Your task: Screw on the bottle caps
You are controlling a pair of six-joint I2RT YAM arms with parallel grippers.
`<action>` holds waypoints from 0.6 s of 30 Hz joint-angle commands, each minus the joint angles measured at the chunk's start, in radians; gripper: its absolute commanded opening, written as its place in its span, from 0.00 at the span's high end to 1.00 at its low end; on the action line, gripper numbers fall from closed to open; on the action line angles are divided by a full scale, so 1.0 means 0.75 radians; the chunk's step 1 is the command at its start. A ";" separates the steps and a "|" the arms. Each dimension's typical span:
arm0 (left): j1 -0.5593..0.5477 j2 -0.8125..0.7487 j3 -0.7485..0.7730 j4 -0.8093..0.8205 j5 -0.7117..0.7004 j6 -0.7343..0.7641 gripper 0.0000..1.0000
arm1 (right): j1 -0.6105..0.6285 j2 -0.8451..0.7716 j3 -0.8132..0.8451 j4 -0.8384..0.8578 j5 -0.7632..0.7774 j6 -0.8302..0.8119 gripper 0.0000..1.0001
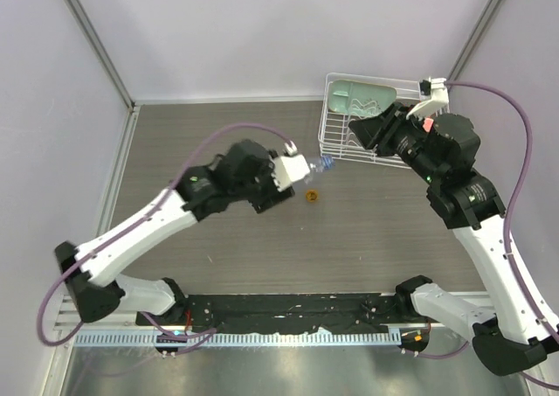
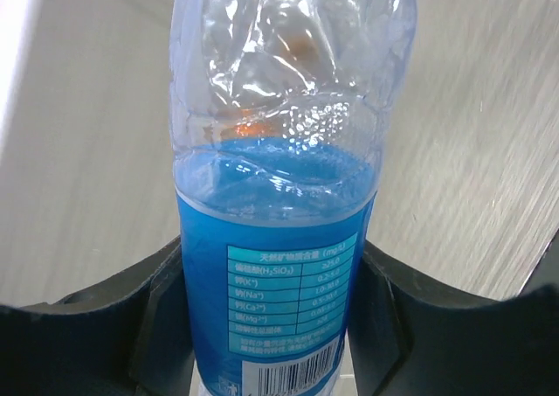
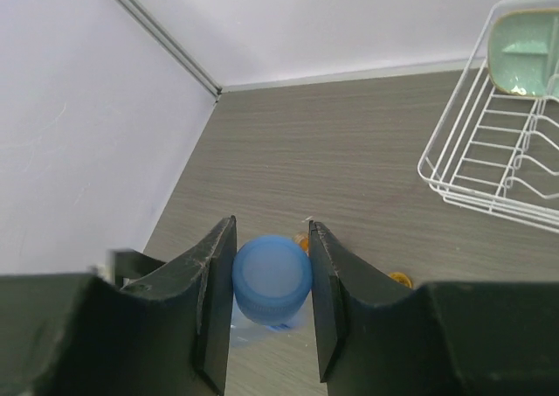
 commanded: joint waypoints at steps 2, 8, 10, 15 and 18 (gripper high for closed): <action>0.097 -0.288 0.111 -0.080 0.265 -0.051 0.43 | 0.004 0.082 0.222 -0.075 -0.144 -0.143 0.79; 0.097 -0.483 -0.265 0.382 0.509 -0.380 0.56 | 0.006 0.113 0.326 -0.074 -0.265 -0.168 0.79; 0.095 -0.495 -0.362 0.622 0.601 -0.499 0.66 | 0.004 0.117 0.318 -0.057 -0.296 -0.156 0.79; 0.095 -0.536 -0.649 1.184 0.614 -0.800 0.89 | 0.004 0.093 0.247 0.049 -0.396 -0.101 0.79; 0.093 -0.477 -0.630 1.268 0.603 -0.829 0.89 | 0.014 0.081 0.196 0.110 -0.433 -0.125 0.79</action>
